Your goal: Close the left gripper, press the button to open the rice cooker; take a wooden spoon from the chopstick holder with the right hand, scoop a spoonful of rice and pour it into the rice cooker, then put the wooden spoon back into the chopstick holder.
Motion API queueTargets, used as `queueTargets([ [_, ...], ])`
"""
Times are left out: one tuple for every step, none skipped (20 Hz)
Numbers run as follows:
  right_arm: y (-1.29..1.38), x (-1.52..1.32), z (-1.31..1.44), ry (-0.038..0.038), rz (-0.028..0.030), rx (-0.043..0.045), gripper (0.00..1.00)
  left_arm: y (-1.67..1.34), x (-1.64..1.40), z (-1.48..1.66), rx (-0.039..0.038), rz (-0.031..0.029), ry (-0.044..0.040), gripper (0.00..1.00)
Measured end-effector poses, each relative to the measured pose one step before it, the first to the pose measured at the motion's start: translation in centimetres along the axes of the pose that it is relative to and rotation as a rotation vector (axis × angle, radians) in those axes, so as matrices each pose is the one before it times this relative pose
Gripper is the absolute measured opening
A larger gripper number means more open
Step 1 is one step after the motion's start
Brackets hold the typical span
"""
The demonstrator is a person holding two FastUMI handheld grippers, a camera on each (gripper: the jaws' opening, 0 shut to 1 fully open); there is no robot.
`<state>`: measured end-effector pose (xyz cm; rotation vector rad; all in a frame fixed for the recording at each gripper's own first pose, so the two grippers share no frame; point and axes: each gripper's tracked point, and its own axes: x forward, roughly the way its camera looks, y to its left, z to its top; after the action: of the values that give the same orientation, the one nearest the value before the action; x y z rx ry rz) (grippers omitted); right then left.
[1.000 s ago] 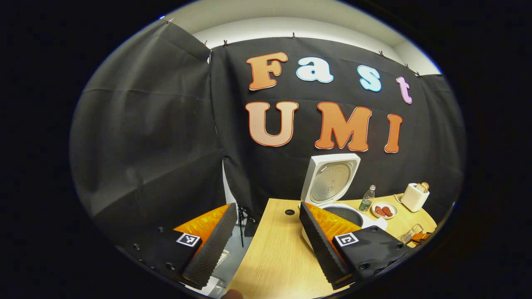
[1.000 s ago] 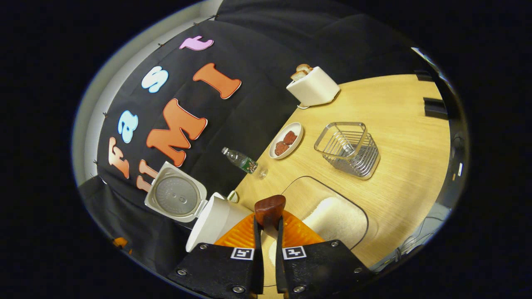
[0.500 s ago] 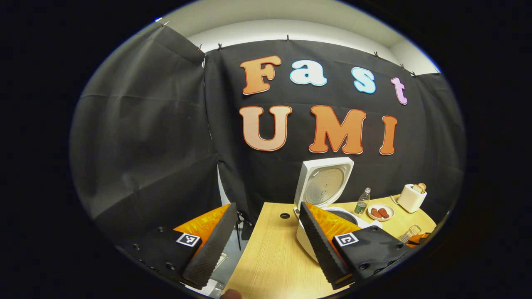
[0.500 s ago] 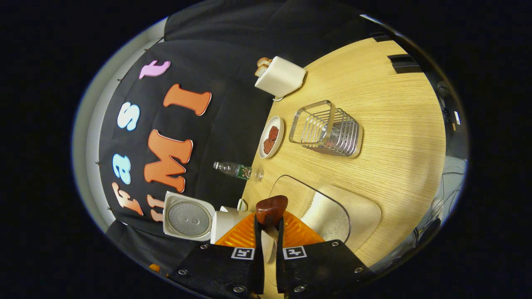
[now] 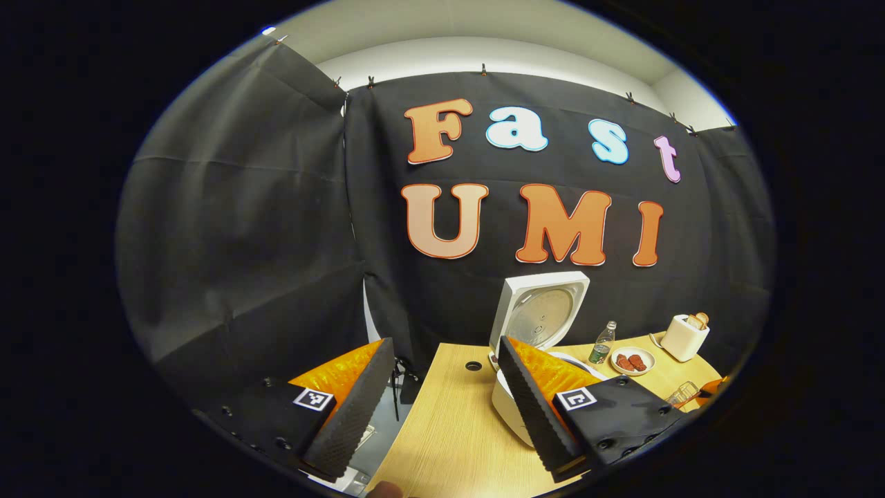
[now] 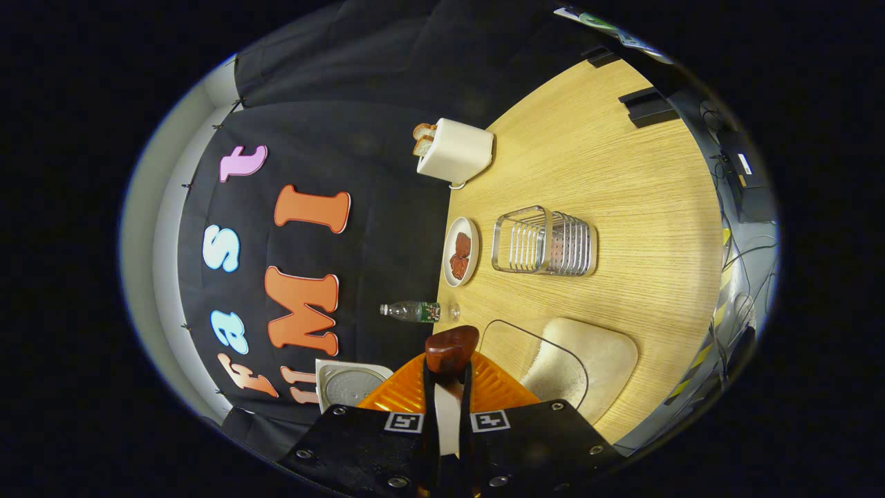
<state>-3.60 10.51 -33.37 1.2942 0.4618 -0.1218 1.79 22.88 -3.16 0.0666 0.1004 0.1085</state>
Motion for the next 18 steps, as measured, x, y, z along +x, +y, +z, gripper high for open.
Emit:
queueTargets([
  [0.726, -0.249, -0.005, 0.00418, 0.00973, 0.01659, 0.11, -0.073, 0.124, 0.047, -0.00144, -0.00239, -0.00269, 0.99],
  [0.675, -0.155, -0.038, 0.00384, 0.01034, 0.01770, 0.11, 0.001, 0.072, 0.025, -0.00189, -0.00252, -0.00184, 0.99],
  [0.881, -0.079, -0.196, 0.00681, 0.00967, 0.01559, 0.11, -0.016, 0.083, 0.030, -0.00223, -0.00026, -0.00026, 0.99],
  [0.748, -0.025, -0.192, 0.00675, 0.00692, 0.00735, 0.10, 0.125, 0.151, 0.044, -0.00359, 0.00027, -0.00007, 0.99],
  [0.765, -0.130, -0.137, 0.00506, 0.00609, 0.00342, 0.10, 0.082, 0.069, 0.154, -0.00618, -0.00071, -0.00214, 0.99],
  [0.755, -0.031, 0.007, 0.00203, 0.00780, -0.00331, 0.11, 0.071, 0.046, -0.003, -0.00654, -0.00257, -0.00112, 1.00],
  [1.027, 0.090, -0.168, 0.00325, 0.01049, -0.00587, 0.11, 0.024, 0.012, 0.004, -0.00343, -0.00284, -0.00024, 1.00],
  [0.853, 0.124, -0.180, 0.00327, 0.00959, -0.00495, 0.11, 0.168, 0.184, -0.174, 0.00228, 0.00146, 0.00183, 0.99],
  [1.080, 0.224, -0.220, 0.00631, 0.01160, -0.00426, 0.11, 0.180, 0.124, -0.128, 0.00610, 0.00543, 0.00142, 0.99],
  [0.839, 0.283, -0.212, 0.00717, 0.01394, -0.00107, 0.11, 0.301, -0.058, 0.062, 0.00746, 0.00851, -0.00282, 0.99],
  [0.990, 0.332, -0.214, 0.01103, 0.01585, 0.00386, 0.11, 0.206, 0.111, 0.055, 0.00342, 0.00446, -0.00234, 1.00],
  [0.934, 0.602, -0.216, 0.00916, 0.01407, 0.00570, 0.11, -0.140, -0.035, -0.246, -0.00051, -0.00110, 0.00220, 0.99],
  [0.888, 0.423, -0.120, 0.00831, 0.01071, -0.00028, 0.11, -0.091, 0.006, -0.197, -0.00197, -0.00137, 0.00531, 0.99],
  [0.729, 0.583, -0.349, 0.00667, 0.01005, -0.00448, 0.11, 0.094, 0.080, -0.136, -0.00105, 0.00015, 0.00272, 0.99],
  [1.065, 0.638, -0.325, 0.00718, 0.00955, -0.00841, 0.11, 0.154, 0.001, -0.147, -0.00015, 0.00261, 0.00067, 1.00],
  [1.016, 0.726, -0.324, 0.00875, 0.01196, -0.00660, 0.10, 0.181, 0.009, 0.021, -0.00179, 0.00235, 0.00045, 1.00],
  [0.992, 0.574, -0.333, 0.01009, 0.01192, -0.00420, 0.11, 0.059, -0.087, -0.072, -0.00382, 0.00000, 0.00166, 1.00],
  [1.045, 0.724, -0.338, 0.01037, 0.01407, 0.00063, 0.11, 0.060, -0.069, -0.123, -0.00416, -0.00130, 0.00153, 1.00],
])
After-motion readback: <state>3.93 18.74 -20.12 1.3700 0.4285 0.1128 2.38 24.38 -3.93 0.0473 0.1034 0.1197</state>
